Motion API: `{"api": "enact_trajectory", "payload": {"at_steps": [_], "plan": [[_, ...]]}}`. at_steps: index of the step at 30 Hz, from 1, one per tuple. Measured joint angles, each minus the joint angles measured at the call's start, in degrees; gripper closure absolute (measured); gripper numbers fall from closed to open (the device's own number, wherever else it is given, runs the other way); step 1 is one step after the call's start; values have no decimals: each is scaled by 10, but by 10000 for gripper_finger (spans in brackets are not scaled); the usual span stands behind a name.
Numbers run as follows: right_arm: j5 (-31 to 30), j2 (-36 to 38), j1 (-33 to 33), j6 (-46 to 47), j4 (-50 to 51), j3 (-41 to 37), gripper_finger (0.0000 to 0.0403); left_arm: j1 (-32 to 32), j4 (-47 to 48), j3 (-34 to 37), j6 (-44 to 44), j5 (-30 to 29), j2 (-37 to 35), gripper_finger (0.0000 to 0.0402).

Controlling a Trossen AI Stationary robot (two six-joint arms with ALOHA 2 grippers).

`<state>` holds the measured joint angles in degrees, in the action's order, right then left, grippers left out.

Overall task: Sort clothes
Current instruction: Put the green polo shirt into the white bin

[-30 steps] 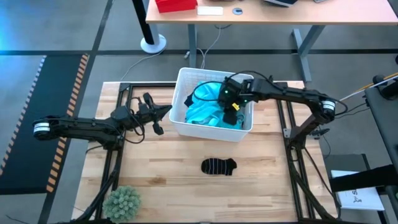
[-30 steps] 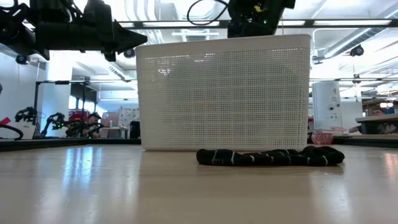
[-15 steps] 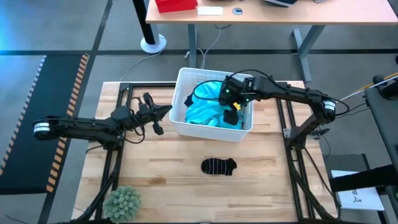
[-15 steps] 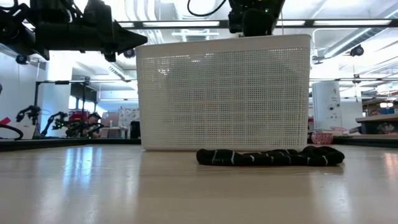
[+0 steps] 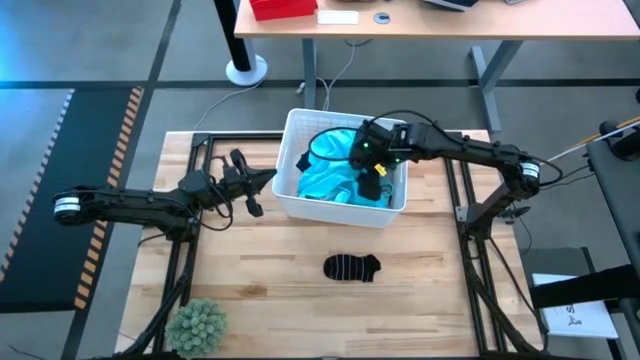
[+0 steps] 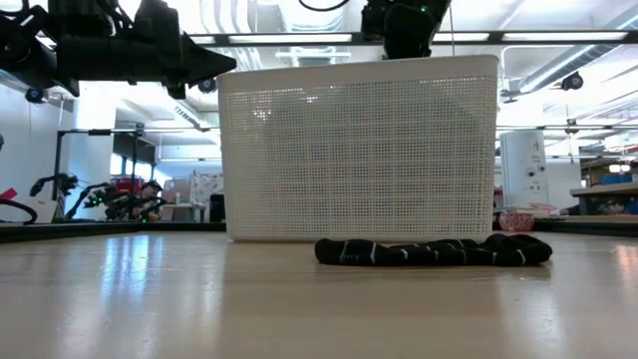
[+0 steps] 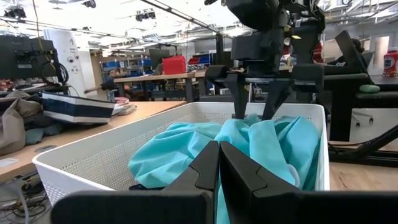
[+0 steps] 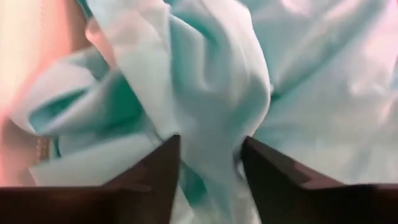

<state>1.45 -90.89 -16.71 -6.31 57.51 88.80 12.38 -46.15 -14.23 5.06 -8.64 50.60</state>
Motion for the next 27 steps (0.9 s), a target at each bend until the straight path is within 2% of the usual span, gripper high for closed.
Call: {"api": "enact_trajectory", "payload": {"at_steps": [5, 7, 12, 16, 27], "plan": [[0, 0, 7, -28, -48, -9, 364, 0, -1, 0, 0, 0, 0, 402], [1, 0, 9, -36, -61, -14, 392, 0, -1, 0, 0, 0, 0, 402], [5, 0, 9, -33, -99, -46, 387, 0, -1, 0, 0, 0, 0, 402], [7, -1, 9, -31, -136, -91, 400, 0, -1, 0, 0, 0, 0, 402], [7, 0, 7, -10, -248, -220, 403, 0, -1, 0, 0, 0, 0, 402]]}}
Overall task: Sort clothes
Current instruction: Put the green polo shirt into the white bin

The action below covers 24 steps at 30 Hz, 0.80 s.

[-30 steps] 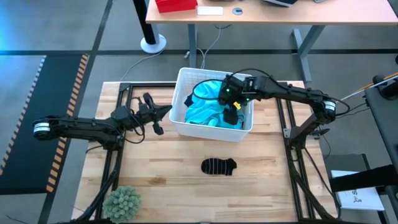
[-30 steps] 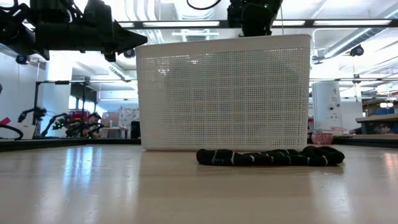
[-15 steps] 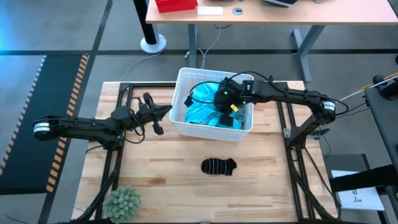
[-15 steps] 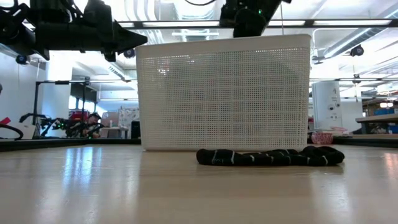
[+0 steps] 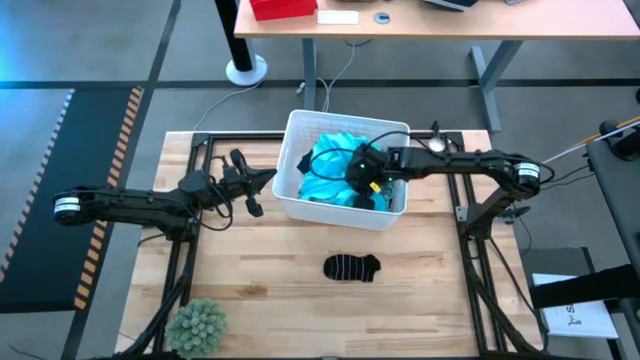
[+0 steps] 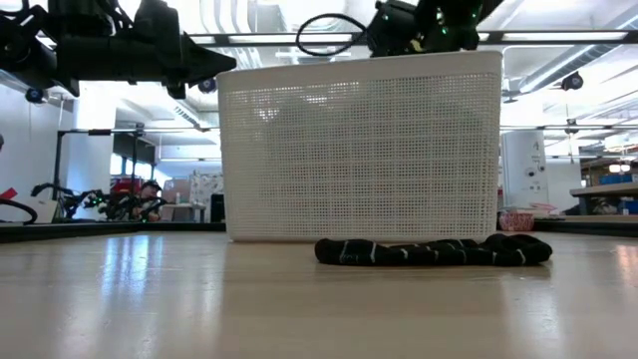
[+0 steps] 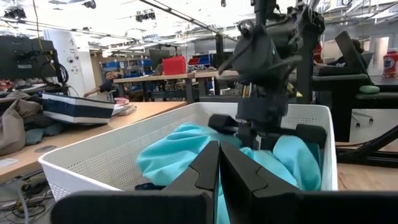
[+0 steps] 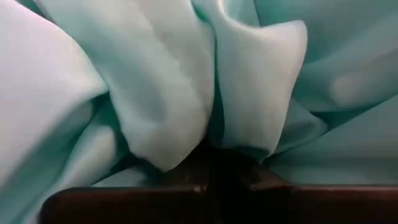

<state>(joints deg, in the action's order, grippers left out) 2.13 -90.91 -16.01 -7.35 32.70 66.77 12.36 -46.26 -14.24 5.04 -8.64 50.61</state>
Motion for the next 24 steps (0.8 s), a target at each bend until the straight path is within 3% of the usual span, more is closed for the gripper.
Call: {"api": "enact_trajectory", "payload": {"at_steps": [10, 24], "plan": [[9, 1, 0, 18, -45, -51, 403, 0, 0, 0, 0, 0, 0, 402], [-13, 0, 2, -2, 14, 58, 403, 0, 5, 0, 0, 0, 0, 402]]}}
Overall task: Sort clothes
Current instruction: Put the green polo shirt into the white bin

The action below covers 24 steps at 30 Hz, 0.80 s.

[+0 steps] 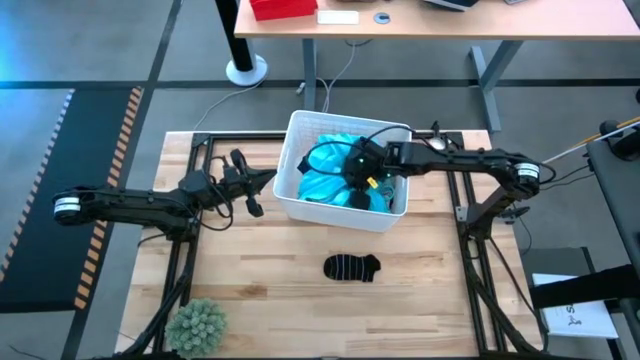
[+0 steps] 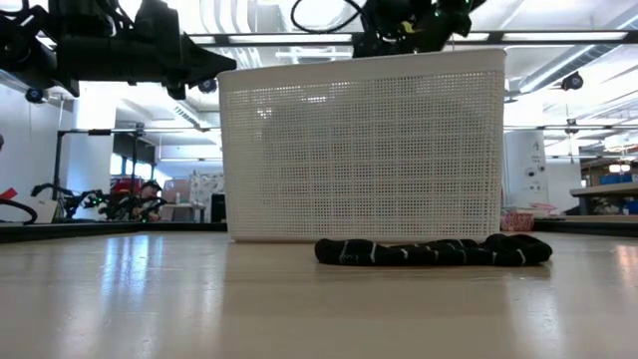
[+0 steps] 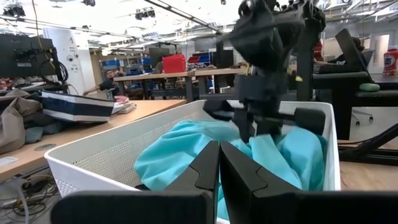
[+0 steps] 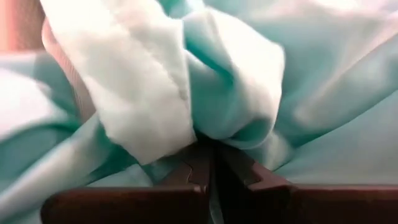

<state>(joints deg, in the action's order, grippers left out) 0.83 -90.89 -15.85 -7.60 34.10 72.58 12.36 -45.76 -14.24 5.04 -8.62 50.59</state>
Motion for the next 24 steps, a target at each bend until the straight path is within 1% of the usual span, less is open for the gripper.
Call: {"api": "enact_trajectory", "payload": {"at_steps": [7, 14, 20, 24], "plan": [[-41, 0, 14, -27, 45, 57, 403, 0, 0, 0, 0, 0, 0, 402], [-49, 8, 34, -42, 51, 98, 403, 0, 2, 0, 0, 0, 0, 402], [-70, 39, 53, -52, 45, 105, 403, 0, 3, 0, 0, 0, 0, 402], [-71, 66, 59, -50, 40, 105, 403, 0, 5, 0, 0, 0, 0, 402]]}}
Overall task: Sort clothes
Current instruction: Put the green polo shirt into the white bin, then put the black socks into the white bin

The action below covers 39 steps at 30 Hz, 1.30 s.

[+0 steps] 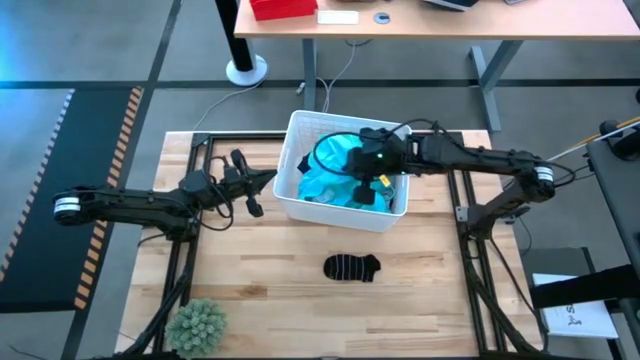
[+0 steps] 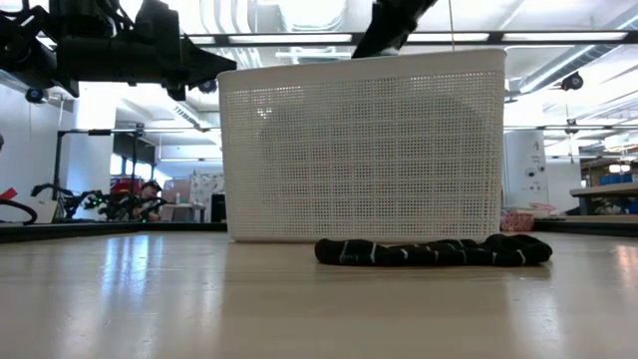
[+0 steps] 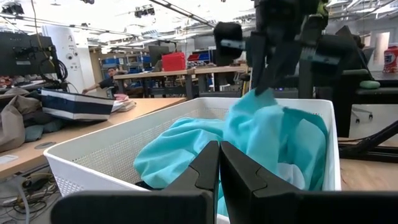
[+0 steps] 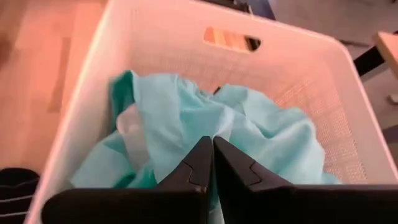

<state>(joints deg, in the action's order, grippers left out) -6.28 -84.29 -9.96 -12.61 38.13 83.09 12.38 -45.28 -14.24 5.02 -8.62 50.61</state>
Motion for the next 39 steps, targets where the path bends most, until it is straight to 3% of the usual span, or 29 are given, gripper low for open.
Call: {"api": "enact_trajectory", "payload": {"at_steps": [10, 16, 24, 31, 39], "plan": [[-2, 61, 7, 7, -24, -21, 403, 0, 0, 0, 0, 0, 0, 402], [-3, 112, 9, 17, -85, -98, 403, 0, 1, 0, -2, 0, 0, 402], [-8, 113, 7, 104, -85, -181, 391, 0, -2, 0, -6, 0, 0, 402], [-32, 102, 7, 131, -103, -195, 298, 0, -2, 0, -6, 0, 0, 402], [-58, 101, 7, 120, -59, -122, 174, 0, 0, 0, -6, 0, 0, 402]]}}
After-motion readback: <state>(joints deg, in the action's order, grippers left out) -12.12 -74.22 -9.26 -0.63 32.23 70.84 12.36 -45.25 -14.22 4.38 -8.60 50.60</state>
